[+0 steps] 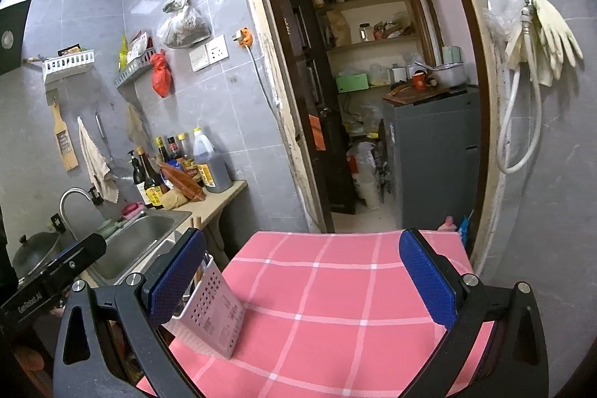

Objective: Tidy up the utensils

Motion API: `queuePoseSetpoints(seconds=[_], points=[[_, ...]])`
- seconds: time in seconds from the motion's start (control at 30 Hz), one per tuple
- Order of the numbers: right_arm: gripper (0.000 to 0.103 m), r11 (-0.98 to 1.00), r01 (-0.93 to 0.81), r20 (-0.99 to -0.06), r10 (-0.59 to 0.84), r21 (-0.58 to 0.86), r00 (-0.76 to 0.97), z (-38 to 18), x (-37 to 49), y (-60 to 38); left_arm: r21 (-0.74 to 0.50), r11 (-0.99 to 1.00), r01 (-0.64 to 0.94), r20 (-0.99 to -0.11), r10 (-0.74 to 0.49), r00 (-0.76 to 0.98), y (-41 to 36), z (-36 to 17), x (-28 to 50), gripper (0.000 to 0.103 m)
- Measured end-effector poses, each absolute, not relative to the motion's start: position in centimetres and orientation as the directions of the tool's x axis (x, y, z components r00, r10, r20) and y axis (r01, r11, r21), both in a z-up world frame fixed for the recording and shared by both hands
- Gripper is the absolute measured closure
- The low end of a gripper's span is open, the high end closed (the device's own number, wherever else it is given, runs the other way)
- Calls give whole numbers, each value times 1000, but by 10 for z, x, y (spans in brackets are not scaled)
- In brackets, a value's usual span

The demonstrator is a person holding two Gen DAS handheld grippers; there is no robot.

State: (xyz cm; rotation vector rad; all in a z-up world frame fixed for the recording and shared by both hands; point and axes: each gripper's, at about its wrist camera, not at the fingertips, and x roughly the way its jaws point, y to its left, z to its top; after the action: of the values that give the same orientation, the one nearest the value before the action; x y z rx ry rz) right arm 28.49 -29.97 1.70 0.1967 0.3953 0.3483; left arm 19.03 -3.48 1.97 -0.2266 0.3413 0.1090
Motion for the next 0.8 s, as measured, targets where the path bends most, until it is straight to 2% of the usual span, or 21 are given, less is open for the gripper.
queuePoseSetpoints(seconds=[0.8], points=[[1,973,-46,-385,133,228,913,33,151,-310,-200,979,41,-372,-114,921,-17,30,127,0]])
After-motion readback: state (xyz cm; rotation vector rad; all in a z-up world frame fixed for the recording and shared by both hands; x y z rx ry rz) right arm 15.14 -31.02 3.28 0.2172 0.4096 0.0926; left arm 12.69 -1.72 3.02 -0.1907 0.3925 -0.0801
